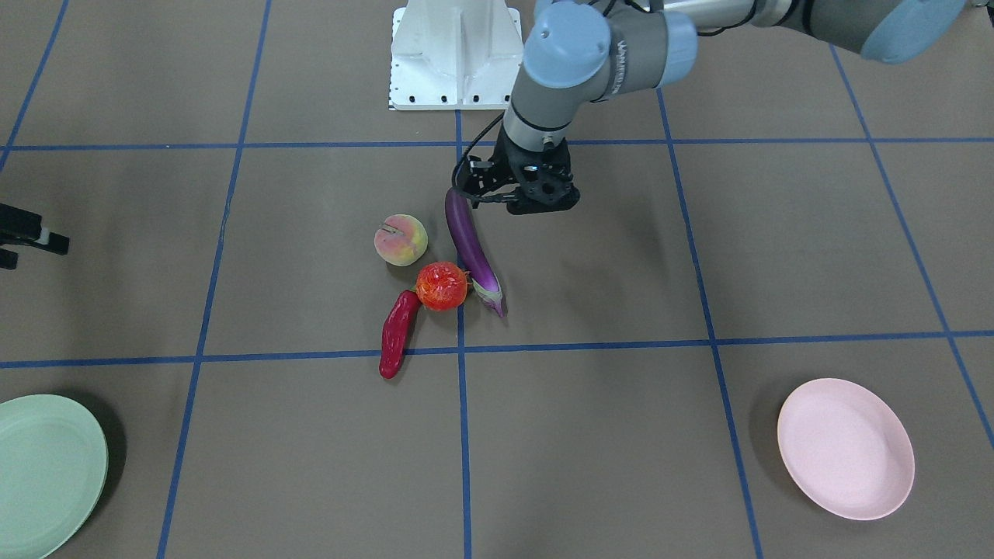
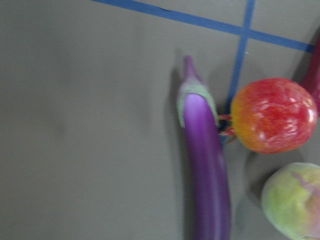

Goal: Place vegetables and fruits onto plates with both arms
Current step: 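Grasp the purple eggplant with the left gripper while the right arm approaches, then lift the eggplant with the left gripper while the right gripper grasps the peach, then carry eggplant to pink plate while right gripper carries peach to green plate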

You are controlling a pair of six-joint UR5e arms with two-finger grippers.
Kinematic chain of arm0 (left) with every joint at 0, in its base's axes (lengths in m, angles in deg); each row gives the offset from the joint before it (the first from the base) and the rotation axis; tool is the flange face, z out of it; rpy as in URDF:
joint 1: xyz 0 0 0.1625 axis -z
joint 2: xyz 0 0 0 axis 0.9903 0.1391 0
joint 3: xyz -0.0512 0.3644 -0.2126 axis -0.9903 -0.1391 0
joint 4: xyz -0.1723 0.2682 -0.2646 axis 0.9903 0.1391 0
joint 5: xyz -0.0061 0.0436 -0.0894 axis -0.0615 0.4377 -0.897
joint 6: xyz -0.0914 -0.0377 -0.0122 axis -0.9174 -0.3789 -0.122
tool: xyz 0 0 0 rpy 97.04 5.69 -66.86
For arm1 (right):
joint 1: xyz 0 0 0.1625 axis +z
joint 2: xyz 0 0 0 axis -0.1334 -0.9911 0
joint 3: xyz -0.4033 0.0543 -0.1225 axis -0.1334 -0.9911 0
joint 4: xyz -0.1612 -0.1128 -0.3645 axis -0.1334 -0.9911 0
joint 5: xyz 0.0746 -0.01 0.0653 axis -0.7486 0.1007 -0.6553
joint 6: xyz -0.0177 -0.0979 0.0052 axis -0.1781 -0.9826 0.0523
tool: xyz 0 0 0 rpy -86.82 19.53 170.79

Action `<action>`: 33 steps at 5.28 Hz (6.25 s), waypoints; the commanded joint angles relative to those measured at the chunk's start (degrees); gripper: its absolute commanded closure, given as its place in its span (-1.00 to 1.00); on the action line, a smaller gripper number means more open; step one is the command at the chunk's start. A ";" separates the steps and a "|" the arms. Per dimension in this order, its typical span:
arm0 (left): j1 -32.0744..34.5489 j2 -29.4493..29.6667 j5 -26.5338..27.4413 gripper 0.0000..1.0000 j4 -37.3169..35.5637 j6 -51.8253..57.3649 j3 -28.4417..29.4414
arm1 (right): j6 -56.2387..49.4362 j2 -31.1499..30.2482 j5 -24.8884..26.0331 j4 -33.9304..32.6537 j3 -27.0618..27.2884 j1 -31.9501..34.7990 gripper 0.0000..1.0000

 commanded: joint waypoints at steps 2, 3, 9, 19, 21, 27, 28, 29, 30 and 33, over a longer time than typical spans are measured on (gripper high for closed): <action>-3.22 3.48 1.75 -1.00 4.15 -0.35 10.61 | 15.20 8.52 7.74 0.13 -0.70 -9.50 -1.00; -3.23 4.18 1.75 -0.98 4.23 -0.44 11.85 | 16.82 9.85 8.55 0.12 -0.88 -10.92 -1.00; 1.91 4.19 -1.21 1.00 5.83 -0.53 13.12 | 30.67 14.78 14.06 3.17 0.43 -22.33 -1.00; 16.28 -5.57 -10.38 1.00 0.72 7.38 3.43 | 49.44 16.98 40.11 14.57 -1.76 -38.44 -1.00; 16.46 -5.48 -10.47 1.00 0.72 7.29 2.81 | 49.44 18.82 41.51 10.32 -2.02 -38.96 -1.00; 34.98 -9.53 -10.38 1.00 0.80 28.30 19.34 | 49.88 17.43 37.85 9.10 0.77 -28.66 1.00; 35.70 -7.09 -10.03 1.00 3.33 28.38 29.77 | 48.75 15.24 32.95 8.39 0.09 -20.33 1.00; 35.62 -6.81 -8.90 1.00 10.06 27.78 36.67 | 40.38 14.79 29.25 8.39 -4.35 -12.76 1.00; 35.62 -4.80 -8.71 0.81 12.65 27.60 41.43 | 33.43 15.30 28.78 8.73 -11.10 -7.73 1.00; 35.27 -1.89 -2.95 -1.00 19.26 26.37 45.96 | 26.25 18.37 35.66 10.57 -27.11 -2.67 1.00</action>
